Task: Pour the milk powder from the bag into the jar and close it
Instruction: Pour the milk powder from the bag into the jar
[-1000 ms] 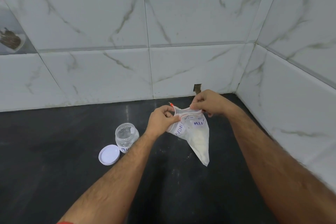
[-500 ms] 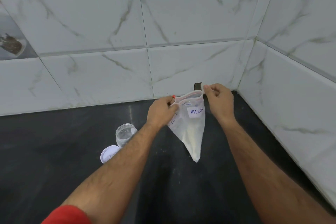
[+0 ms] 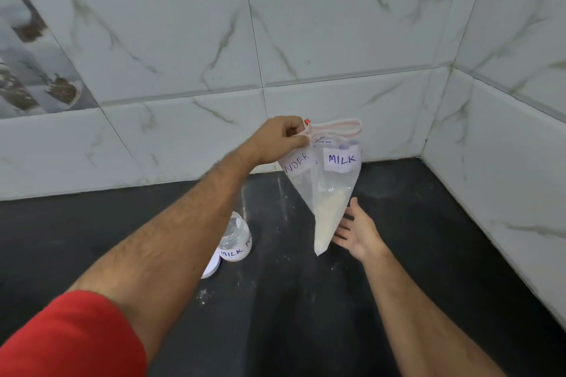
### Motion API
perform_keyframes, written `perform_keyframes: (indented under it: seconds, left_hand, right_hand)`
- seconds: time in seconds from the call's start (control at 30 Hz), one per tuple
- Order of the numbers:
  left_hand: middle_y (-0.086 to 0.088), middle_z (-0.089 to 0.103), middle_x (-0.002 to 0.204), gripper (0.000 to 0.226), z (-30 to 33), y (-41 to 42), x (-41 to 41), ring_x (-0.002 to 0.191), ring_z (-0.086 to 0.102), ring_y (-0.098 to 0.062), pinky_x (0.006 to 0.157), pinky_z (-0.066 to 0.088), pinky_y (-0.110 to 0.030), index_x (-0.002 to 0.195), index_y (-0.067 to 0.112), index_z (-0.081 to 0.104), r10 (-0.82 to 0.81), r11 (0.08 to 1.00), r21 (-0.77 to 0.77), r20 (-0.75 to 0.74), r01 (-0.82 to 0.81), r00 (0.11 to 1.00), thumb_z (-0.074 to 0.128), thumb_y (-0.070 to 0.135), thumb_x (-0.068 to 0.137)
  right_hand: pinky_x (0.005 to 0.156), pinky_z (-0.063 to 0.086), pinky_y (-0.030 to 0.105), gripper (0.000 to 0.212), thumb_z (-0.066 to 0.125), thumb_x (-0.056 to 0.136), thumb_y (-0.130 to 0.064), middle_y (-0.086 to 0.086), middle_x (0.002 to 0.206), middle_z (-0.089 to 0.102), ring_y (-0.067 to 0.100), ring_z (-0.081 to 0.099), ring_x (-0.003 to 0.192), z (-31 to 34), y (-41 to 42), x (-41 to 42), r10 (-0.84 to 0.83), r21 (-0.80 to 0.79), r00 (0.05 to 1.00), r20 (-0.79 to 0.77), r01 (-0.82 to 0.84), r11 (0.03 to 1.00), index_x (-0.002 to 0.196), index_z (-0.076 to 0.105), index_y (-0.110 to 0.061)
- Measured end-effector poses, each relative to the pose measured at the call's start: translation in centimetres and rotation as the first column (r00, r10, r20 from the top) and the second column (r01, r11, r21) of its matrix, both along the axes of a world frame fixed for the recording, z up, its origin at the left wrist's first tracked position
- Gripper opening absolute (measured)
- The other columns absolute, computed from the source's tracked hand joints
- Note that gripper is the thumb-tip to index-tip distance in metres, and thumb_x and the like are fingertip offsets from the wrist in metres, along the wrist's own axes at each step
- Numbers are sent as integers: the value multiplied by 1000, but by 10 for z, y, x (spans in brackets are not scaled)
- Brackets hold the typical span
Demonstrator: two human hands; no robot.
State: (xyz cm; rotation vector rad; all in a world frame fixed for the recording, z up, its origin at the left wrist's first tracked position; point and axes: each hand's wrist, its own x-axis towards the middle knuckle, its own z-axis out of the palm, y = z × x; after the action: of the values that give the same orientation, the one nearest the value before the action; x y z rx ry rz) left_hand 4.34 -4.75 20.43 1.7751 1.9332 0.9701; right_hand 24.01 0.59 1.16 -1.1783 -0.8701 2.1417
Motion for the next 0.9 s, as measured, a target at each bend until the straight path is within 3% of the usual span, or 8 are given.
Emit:
perform_keyframes:
  seconds: [0.13,0.3,0.43,0.57,0.63,0.7,0.8,0.9]
  left_hand:
    - [3,51,73,19,-2,-11,-16,70,44,-13,68,36,-30,76,8,53,-22,999,31,11,22,1000,62,22,85]
    - [5,52,74,25,-14,-31,-37,70,44,-6,70,36,-24,74,22,50,50,988,134,164,-72,985,61,13,95]
    - [-7,51,79,18,-33,-50,-57,76,46,-15,72,38,-31,77,19,50,137,964,172,326,-201,936,62,24,89]
    - [-6,57,83,20,-52,-63,-68,78,50,-16,77,42,-34,78,19,52,215,954,132,327,-270,920,58,11,96]
    - [-6,60,84,18,-61,-67,-72,79,51,-17,77,42,-35,80,19,55,226,955,111,331,-276,916,57,11,95]
    - [-7,62,88,10,-66,-71,-74,81,52,-17,78,43,-36,84,17,59,230,956,95,337,-276,913,59,22,93]
    - [-7,69,98,28,-70,-78,-73,86,60,-13,82,49,-30,102,5,65,227,960,77,359,-271,906,56,29,89]
    - [-2,70,96,25,-69,-85,-67,82,62,-1,80,49,-20,103,6,65,219,959,91,354,-267,909,53,27,95]
  right_hand:
    - [105,44,55,53,51,93,-60,9,124,69,33,63,117,18,19,-5,-22,-38,975,-221,14,999,128,60,-21]
    - [91,53,43,33,57,95,-24,8,116,72,25,67,107,41,33,-10,-101,53,937,-334,126,991,126,61,-13]
    - [66,53,30,23,60,86,-6,7,92,73,22,68,81,62,40,-16,-102,254,973,-205,154,955,107,70,-8]
    - [69,49,30,17,62,82,-3,3,84,70,19,64,76,84,46,-21,-147,411,976,-158,200,890,82,72,-16]
    - [71,46,32,7,66,74,-7,5,77,66,19,61,75,94,46,-25,-48,552,996,-75,82,830,69,66,-12]
    - [71,41,35,12,68,71,-10,11,76,55,20,53,75,101,47,-27,8,659,998,60,-46,751,69,57,-4]
    - [67,37,35,12,64,73,-9,9,76,48,21,44,73,109,50,-25,-73,681,994,75,3,733,71,52,-5]
    - [66,38,34,15,61,73,-5,10,71,48,19,46,71,118,48,-22,-24,721,993,120,-70,690,64,49,0]
